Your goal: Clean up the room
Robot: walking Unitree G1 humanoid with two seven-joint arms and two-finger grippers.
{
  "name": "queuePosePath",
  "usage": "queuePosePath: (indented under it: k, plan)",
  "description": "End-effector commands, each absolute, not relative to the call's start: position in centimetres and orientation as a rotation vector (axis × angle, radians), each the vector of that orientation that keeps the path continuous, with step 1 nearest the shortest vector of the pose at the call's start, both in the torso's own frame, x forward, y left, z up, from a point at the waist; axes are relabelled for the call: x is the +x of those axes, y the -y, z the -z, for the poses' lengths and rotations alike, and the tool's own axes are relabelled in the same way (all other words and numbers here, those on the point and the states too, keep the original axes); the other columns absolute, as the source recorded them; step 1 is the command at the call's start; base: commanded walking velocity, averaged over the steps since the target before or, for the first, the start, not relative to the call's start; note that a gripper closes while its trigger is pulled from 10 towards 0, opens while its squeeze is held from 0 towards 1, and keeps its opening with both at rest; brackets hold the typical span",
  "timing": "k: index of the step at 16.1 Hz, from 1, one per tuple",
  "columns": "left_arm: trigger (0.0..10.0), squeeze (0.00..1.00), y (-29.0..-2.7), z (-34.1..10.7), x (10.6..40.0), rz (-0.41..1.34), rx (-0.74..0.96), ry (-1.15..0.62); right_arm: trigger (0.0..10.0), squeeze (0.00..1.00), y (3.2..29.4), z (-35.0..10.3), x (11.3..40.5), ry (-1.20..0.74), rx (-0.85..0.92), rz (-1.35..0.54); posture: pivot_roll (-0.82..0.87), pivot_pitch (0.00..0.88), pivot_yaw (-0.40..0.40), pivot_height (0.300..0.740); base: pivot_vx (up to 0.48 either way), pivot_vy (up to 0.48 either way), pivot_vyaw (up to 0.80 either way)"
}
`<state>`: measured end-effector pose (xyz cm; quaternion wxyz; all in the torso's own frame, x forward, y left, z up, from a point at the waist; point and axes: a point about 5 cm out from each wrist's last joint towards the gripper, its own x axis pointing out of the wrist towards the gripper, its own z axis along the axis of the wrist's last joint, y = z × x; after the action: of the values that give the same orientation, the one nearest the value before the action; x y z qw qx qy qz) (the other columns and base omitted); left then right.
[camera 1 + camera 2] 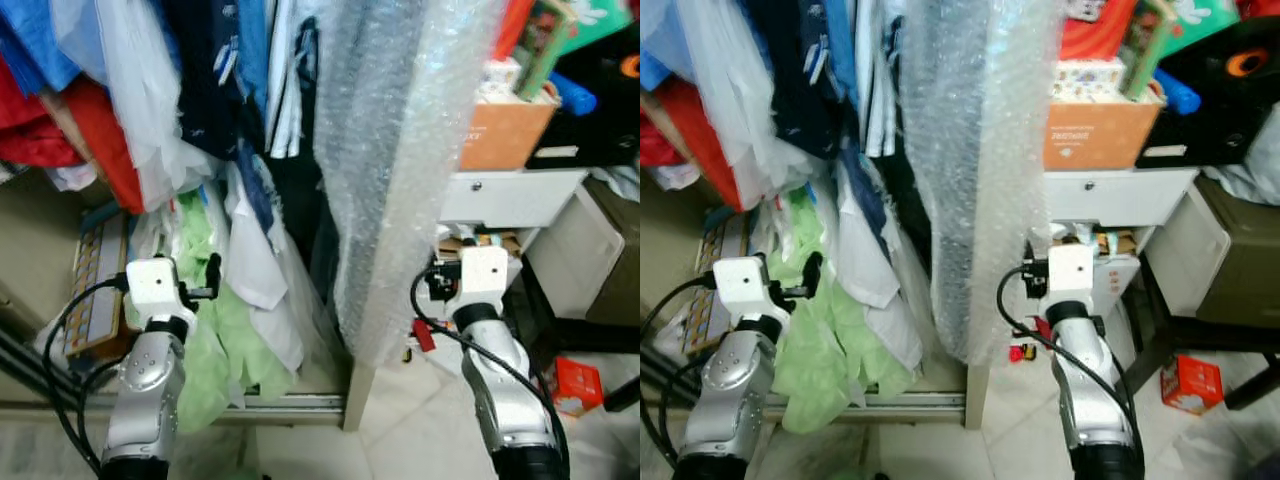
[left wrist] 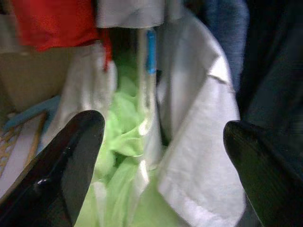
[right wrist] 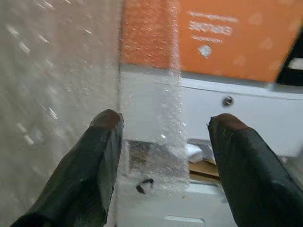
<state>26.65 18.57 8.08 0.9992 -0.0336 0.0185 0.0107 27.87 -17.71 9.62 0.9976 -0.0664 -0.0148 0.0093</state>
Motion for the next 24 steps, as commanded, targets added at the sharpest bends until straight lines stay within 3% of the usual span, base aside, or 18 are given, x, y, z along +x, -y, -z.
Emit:
queuePosePath:
  k: [1, 11, 15, 18, 19, 21, 24]
  plan:
    - [10.0, 0.00, -18.6, -8.6, 26.8, -0.015, -0.057, -0.022, 10.0, 0.00, 17.6, -10.1, 27.9, 0.044, -0.127, -0.018, -0.09, 0.000, 0.025, 0.740, 0.000, 0.281, 0.00]
    - [10.0, 0.00, -18.4, -8.6, 26.9, -0.005, -0.057, -0.032, 10.0, 0.00, 17.5, -10.2, 27.8, 0.045, -0.133, -0.013, -0.09, 0.000, 0.030, 0.740, 0.000, 0.311, -0.18]
    - [10.0, 0.00, -17.7, -8.7, 26.5, 0.037, -0.050, -0.012, 10.0, 0.00, 18.3, -10.2, 27.1, 0.059, -0.213, 0.027, -0.09, 0.000, 0.029, 0.740, 0.000, 0.000, 0.00]
    - [10.0, 0.00, -17.3, -8.7, 26.2, 0.051, -0.057, -0.014, 10.0, 0.00, 20.6, -7.8, 23.2, -0.050, -0.349, 0.095, -0.10, 0.000, 0.026, 0.740, 0.000, 0.000, 0.00]
    - [10.0, 0.00, -17.3, -8.6, 26.1, 0.055, -0.066, -0.019, 10.0, 0.00, 22.5, -6.1, 20.8, -0.129, -0.408, 0.110, -0.10, 0.000, 0.030, 0.740, 0.000, 0.000, 0.00]
    - [10.0, 0.00, -17.0, -8.4, 26.1, 0.069, -0.070, -0.024, 10.0, 0.00, 25.2, -3.5, 19.3, -0.266, -0.383, 0.206, -0.11, 0.000, 0.037, 0.740, 0.000, 0.000, 0.00]
    - [10.0, 0.00, -16.4, -8.6, 26.2, 0.092, -0.075, -0.017, 10.0, 0.00, 26.5, -1.1, 18.3, -0.378, -0.349, 0.267, -0.10, 0.000, 0.039, 0.740, 0.000, 0.000, 0.00]
